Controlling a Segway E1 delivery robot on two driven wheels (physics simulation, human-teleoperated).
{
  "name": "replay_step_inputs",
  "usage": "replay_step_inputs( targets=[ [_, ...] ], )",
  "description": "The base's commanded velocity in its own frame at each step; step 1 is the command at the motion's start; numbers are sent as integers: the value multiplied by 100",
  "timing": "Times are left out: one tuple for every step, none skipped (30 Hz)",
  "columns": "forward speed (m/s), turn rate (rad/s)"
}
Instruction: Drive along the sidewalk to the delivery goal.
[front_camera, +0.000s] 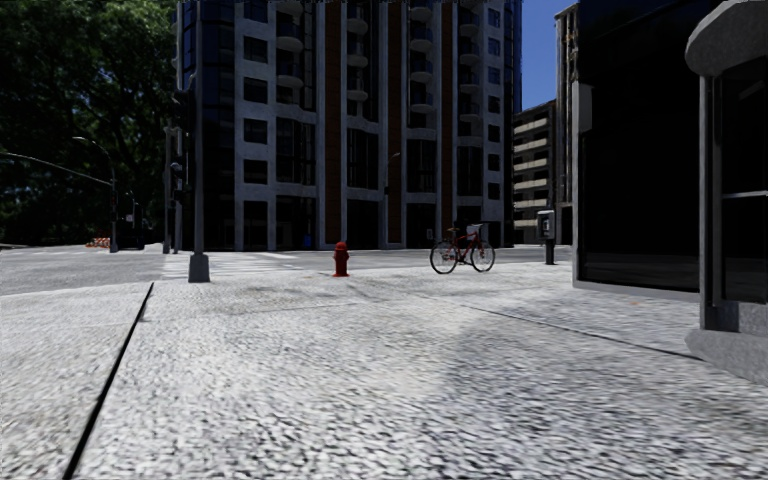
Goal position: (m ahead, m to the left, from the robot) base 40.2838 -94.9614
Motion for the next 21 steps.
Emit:
replay_step_inputs(
  targets=[
    [200, -42],
    [200, -42],
    [200, -42],
    [200, -42],
    [200, -42],
    [200, -42],
    [200, -42],
    [200, -42],
    [200, -42],
    [200, -42],
    [200, -42],
    [200, -42],
    [200, -42],
    [200, -42],
    [200, -42],
    [200, -42],
    [200, -42],
    [200, -42],
    [200, -42],
    [200, -42],
    [200, -42]
  ],
)
